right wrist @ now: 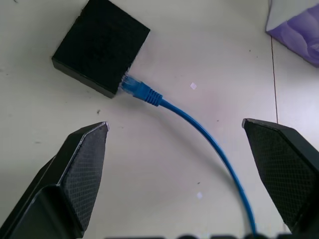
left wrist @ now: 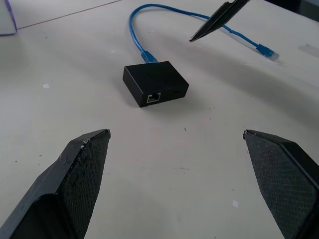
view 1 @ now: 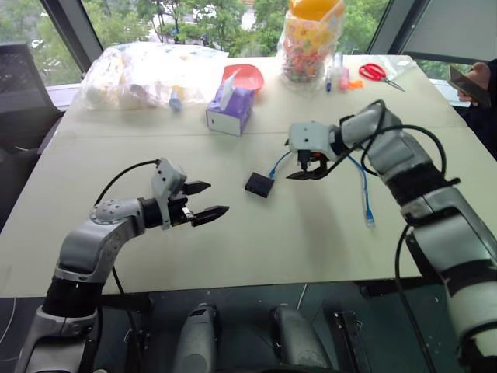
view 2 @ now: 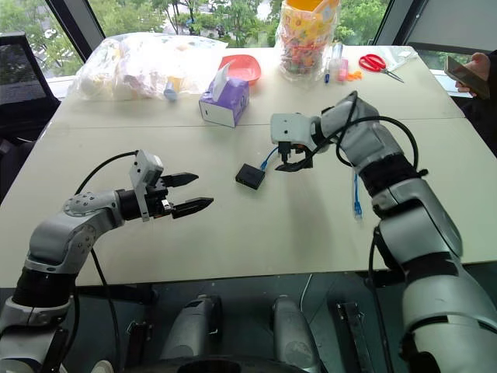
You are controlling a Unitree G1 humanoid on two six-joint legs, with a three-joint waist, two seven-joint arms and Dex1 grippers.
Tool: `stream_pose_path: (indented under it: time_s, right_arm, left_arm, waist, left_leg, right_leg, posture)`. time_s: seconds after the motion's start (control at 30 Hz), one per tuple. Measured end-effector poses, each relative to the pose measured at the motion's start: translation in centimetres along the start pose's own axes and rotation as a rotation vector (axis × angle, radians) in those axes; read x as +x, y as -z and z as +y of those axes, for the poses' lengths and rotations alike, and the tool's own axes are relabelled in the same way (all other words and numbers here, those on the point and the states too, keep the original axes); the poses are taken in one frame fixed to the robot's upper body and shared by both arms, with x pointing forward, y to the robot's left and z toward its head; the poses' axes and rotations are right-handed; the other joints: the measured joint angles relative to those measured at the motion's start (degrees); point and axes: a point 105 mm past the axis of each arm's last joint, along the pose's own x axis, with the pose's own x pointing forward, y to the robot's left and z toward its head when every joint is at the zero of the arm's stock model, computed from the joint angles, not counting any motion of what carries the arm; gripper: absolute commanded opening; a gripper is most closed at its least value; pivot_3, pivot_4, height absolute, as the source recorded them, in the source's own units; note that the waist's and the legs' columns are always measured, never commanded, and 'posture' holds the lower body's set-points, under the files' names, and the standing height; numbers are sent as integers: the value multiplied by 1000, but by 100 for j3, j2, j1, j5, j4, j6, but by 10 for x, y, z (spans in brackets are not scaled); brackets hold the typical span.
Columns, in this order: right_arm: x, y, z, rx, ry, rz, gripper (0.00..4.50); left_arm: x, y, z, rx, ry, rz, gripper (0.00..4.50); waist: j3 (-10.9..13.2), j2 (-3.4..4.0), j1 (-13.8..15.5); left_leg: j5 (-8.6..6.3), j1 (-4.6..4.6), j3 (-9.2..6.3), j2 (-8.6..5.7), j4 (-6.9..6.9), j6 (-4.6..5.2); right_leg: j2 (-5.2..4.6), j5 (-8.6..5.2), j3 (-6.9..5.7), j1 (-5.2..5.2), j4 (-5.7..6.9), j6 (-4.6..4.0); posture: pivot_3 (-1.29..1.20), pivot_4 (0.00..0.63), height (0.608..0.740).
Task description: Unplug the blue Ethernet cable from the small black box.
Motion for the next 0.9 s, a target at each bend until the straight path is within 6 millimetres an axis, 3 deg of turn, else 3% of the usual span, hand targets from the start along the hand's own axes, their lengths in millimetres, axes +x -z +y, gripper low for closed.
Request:
stream_pose_path:
  time_s: [0.1,0.27,0.53,0.67,0.8,0.87,0.9]
  right_arm:
    - [9,0,-1,-41,-35,32,4500]
    - [28,-20,-4,-163,-92,79,4500]
    - [44,-19,2,-290,-137,195,4500]
    - [48,-20,8,-308,-179,218,3186]
    - [54,-22,18,-286,-254,235,882]
    - [56,-25,20,-287,-269,235,25]
    - [57,-27,20,-288,-269,233,25]
  left_arm:
    - [0,1,0,8,-6,-1,4453]
    - [-1,9,-5,-9,-18,-1,4453]
    - [-12,16,-7,-14,-89,0,4453]
    - [-16,16,-7,-10,-122,-6,4500]
    - [-21,19,-6,-15,-156,-4,4500]
    - [-22,21,-7,-17,-161,-1,4500]
    - [-22,20,-8,-14,-161,-3,4500]
  waist:
    - [1,1,17]
    - [1,2,-1]
    - [1,4,13]
    - [1,3,7]
    - [0,2,-67]
    - [0,1,-121]
    - [0,1,-139]
  left_leg:
    - [3,-2,1,-1,0,-4]
    - [3,-1,-1,0,-7,-5]
    - [10,4,-3,0,-3,-18]
    - [10,49,-2,0,-9,-22]
    - [10,85,-2,1,-18,-22]
    - [11,87,-3,1,-16,-22]
    - [11,89,-3,1,-15,-22]
  right_leg:
    - [-3,0,0,1,1,0]
    - [-2,2,-1,-5,17,2]
    - [-3,2,-4,-2,21,-1]
    - [-4,-9,-4,34,22,-21]
    - [-4,-10,-3,60,25,-22]
    - [-4,-10,-3,59,31,-22]
    - [-4,-10,-3,58,36,-22]
  posture:
    - [0,150,735]
    - [0,150,735]
    - [0,150,735]
    - [0,150,735]
    - [0,150,735]
    - [0,150,735]
    - [0,150,735]
